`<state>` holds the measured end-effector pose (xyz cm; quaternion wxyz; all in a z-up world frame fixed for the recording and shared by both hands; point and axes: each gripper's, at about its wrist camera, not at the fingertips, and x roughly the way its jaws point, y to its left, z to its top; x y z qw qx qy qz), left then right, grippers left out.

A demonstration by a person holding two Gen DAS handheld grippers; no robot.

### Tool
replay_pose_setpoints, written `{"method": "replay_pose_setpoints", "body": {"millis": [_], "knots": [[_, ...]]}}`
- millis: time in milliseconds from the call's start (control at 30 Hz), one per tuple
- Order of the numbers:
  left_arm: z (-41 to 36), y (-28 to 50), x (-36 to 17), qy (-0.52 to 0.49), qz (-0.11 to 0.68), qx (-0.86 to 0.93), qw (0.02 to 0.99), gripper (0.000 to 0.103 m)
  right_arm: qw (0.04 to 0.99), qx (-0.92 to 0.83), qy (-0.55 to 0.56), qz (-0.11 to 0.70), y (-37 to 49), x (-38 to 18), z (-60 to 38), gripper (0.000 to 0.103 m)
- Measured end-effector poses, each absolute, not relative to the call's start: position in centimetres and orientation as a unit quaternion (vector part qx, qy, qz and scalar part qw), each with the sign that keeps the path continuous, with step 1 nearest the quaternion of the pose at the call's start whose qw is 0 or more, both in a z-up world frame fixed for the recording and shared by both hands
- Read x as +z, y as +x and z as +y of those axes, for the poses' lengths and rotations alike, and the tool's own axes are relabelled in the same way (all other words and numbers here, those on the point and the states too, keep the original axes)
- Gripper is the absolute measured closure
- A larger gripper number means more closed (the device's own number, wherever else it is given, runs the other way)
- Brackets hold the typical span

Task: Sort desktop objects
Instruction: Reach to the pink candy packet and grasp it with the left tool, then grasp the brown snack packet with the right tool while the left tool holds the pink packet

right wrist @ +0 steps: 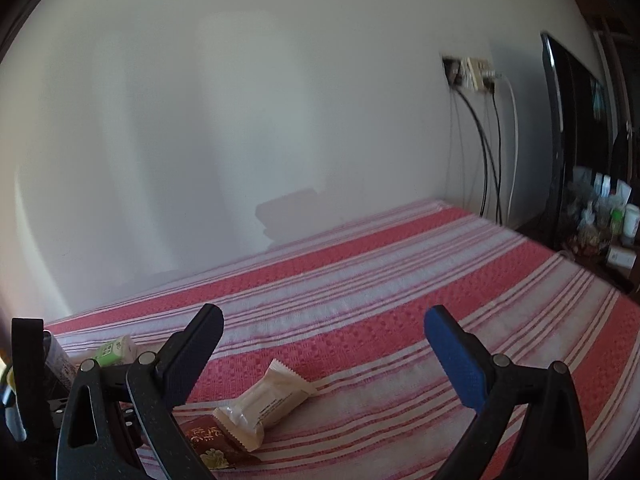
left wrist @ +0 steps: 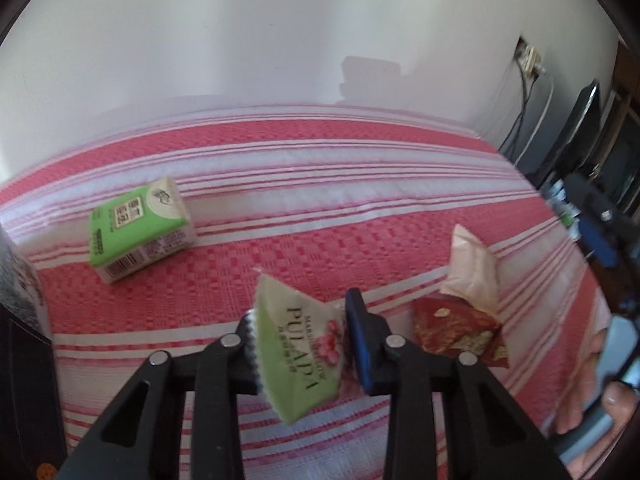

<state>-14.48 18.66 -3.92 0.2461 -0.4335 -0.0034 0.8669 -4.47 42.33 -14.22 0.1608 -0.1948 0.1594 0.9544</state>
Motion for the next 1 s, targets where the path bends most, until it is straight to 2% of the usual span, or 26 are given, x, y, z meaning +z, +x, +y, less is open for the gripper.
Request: {"method": "replay_pose_setpoints", "body": {"millis": [367,400,533,633,700,767,900,1000], "knots": [[17.3,-13.0,-1.0,-0.369,0.004,0.881,0.295,0.084,0.136,0.945,-0.211,0.209,-4.9,-15.1,43.4,0.001],[17.2,-12.9,-0.8,-0.364,0.007,0.884,0.294,0.084,0.134,0.945,-0.212,0.212,-4.9,-15.2,43.4,0.003],[16.5,-12.4,0.1,-0.343,0.008,0.893,0.291,0.084,0.075,0.952,-0.209,0.209,-4.9,-14.8,42.3,0.021],[15.7,-11.8,0.6,-0.324,0.012,0.903,0.283,0.084,-0.008,0.958,-0.228,0.176,-5.5,-14.3,40.1,0.024],[14.8,-11.4,1.1,-0.315,0.009,0.908,0.276,0.084,-0.064,0.954,-0.265,0.126,-6.1,-14.3,37.7,0.024],[14.1,-11.0,1.6,-0.309,0.002,0.91,0.276,0.084,-0.08,0.949,-0.295,0.075,-6.4,-14.5,35.6,0.024],[12.5,-9.5,2.8,-0.283,-0.007,0.921,0.266,0.084,-0.097,0.932,-0.348,0.043,-7.4,-15.6,33.8,0.025],[11.0,-8.3,3.4,-0.273,-0.021,0.924,0.266,0.084,-0.075,0.922,-0.38,-0.004,-8.2,-17.0,32.7,0.043]]}}
